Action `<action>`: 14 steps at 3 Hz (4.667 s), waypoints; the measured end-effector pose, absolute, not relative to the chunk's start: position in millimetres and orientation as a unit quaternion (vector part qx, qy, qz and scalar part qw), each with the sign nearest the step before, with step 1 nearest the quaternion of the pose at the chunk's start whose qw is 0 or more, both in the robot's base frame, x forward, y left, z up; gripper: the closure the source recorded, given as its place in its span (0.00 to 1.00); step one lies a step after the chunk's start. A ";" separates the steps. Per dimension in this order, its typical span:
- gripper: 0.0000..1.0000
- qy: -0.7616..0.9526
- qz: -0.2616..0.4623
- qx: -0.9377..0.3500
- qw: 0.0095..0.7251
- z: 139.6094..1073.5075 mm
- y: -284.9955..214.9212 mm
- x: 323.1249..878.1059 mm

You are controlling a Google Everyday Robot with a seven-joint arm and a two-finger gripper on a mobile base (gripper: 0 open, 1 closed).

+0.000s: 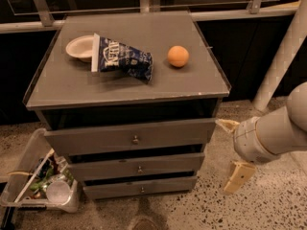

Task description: Open bottom drawer

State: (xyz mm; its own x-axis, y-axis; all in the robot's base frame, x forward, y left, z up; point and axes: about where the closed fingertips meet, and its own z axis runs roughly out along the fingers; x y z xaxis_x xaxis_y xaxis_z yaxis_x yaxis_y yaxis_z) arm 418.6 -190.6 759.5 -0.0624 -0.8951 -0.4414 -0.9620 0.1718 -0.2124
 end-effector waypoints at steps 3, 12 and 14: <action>0.00 0.723 0.127 -0.634 0.243 645.2 -181.7 426.6; 0.00 0.722 0.161 -0.597 0.310 434.6 -166.3 486.5; 0.00 0.734 0.184 -0.589 0.284 357.3 -156.6 478.8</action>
Offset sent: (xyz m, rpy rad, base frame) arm 0.0039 0.0074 -0.1137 0.0670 0.0631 0.0215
